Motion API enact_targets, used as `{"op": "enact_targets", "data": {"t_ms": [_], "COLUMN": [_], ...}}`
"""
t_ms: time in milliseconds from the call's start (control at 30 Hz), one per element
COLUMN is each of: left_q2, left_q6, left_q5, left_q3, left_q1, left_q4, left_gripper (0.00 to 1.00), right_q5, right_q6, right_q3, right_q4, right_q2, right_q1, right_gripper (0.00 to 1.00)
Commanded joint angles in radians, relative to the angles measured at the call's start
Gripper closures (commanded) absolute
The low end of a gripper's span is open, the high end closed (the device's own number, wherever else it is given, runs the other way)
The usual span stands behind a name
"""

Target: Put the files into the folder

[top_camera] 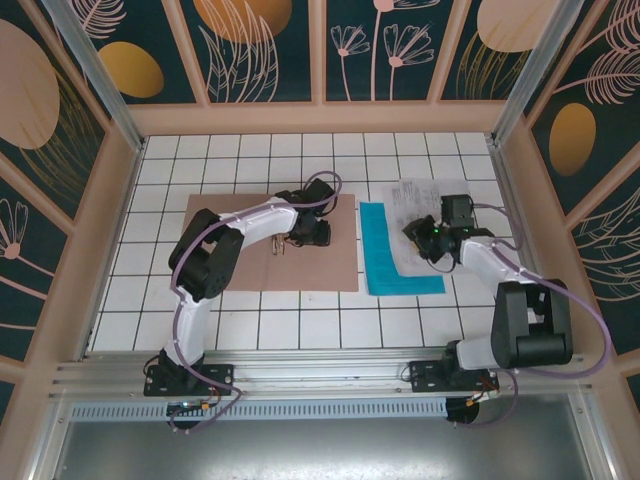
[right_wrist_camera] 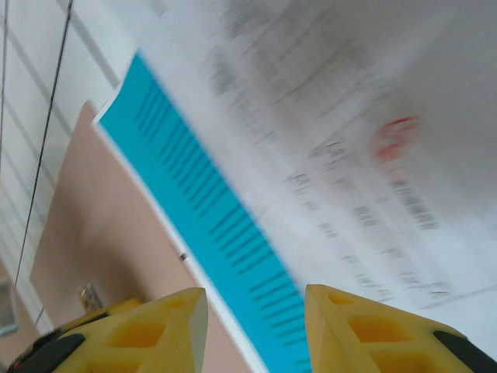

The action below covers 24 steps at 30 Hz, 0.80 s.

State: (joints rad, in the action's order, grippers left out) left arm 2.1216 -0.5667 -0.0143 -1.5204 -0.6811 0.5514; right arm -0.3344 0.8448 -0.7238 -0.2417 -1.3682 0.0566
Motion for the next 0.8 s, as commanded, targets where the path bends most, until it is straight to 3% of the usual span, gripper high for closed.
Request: {"op": "enact_targets", "data": {"t_ms": [0,233,767], "left_q2": [0.013,0.021,0.050], "left_q6": [-0.018,-0.042,-0.205], "left_q5": [-0.008,-0.028,-0.119], "left_q3": [0.042,0.083,0.057], "left_q1": [-0.017,-0.042,-0.069], "left_q4": [-0.005,-0.048,-0.158], "left_gripper": [0.59,0.60,0.61], "right_q5": [0.051,-0.004,-0.025], "right_q6": [-0.013,-0.045,-0.051], "right_q3": [0.058,0.139,0.139], "right_q4": [-0.047,0.012,0.028], "right_q2": [0.054,0.004,-0.136], "right_q1": [-0.080,-0.196,-0.127], "right_gripper": [0.60,0.56,0.56]}}
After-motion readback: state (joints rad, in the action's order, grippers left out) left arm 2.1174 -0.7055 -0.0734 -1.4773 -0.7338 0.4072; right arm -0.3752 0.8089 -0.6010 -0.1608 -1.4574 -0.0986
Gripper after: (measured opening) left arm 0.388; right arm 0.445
